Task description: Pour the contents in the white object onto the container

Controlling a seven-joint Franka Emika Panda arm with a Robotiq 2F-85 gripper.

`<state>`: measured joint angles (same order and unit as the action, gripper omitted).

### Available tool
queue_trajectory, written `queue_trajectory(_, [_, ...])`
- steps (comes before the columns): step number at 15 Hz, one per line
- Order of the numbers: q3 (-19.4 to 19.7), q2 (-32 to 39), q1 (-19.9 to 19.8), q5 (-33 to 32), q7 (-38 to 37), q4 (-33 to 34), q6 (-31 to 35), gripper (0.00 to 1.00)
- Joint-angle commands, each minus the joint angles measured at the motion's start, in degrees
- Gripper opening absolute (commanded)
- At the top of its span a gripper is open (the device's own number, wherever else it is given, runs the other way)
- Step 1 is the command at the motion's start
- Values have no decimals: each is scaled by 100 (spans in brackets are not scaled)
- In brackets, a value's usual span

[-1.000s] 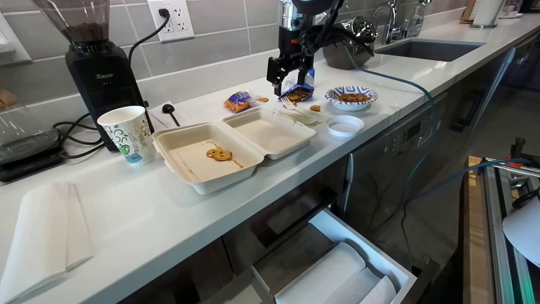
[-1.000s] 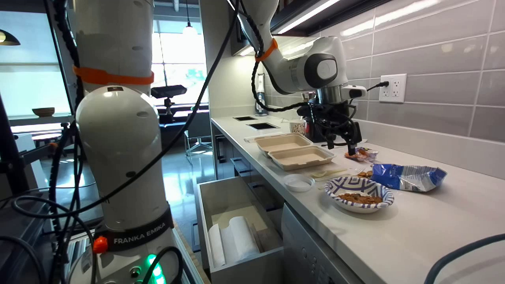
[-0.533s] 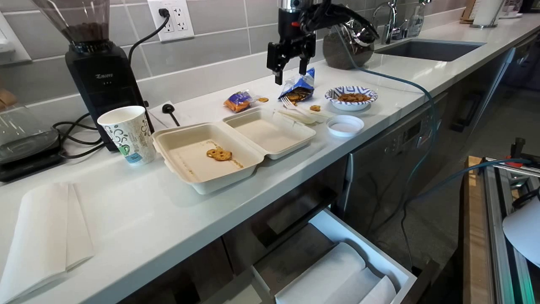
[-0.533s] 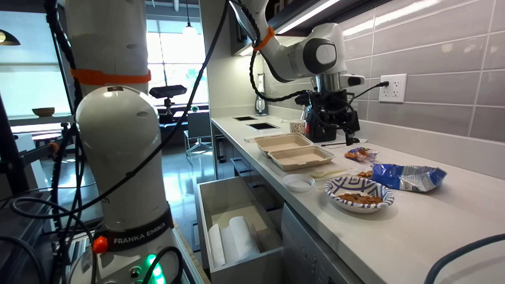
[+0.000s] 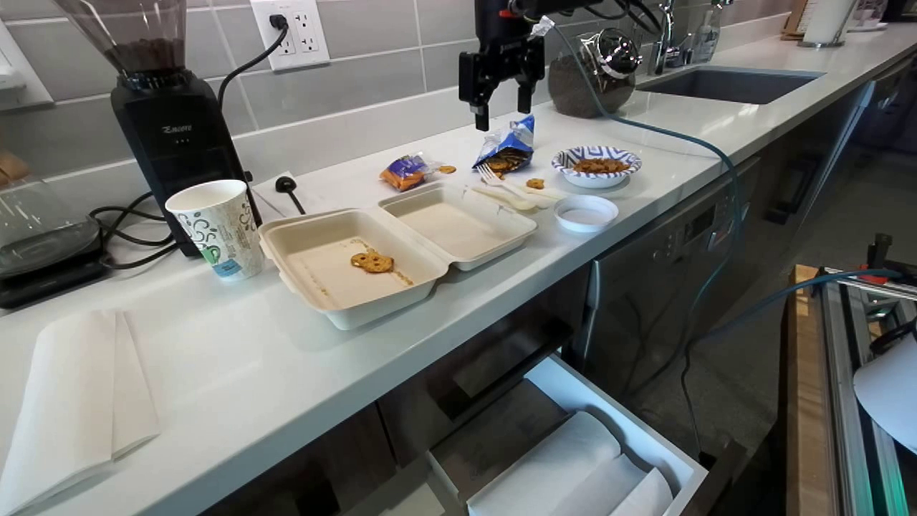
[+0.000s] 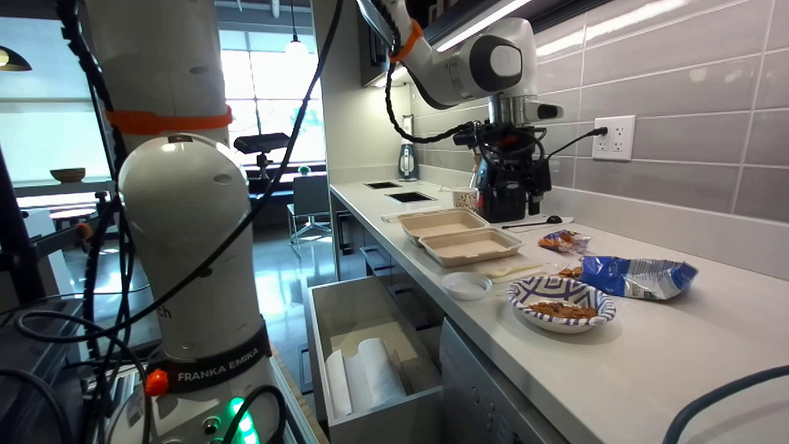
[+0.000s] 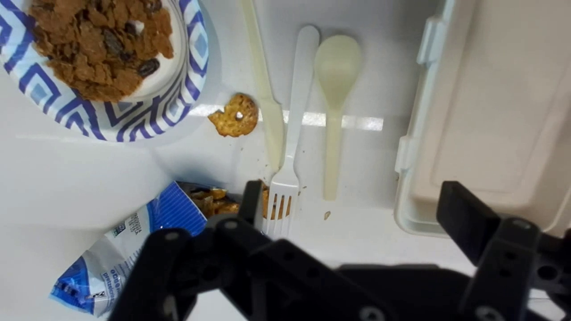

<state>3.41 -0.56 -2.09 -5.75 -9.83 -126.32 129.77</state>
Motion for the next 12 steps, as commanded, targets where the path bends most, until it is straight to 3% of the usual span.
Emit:
queue_trajectory(1, [-36,-25,-27,5,7,29,-114,100])
queue_trajectory(12, [-51,-72,-25,8,9,45,-200,100])
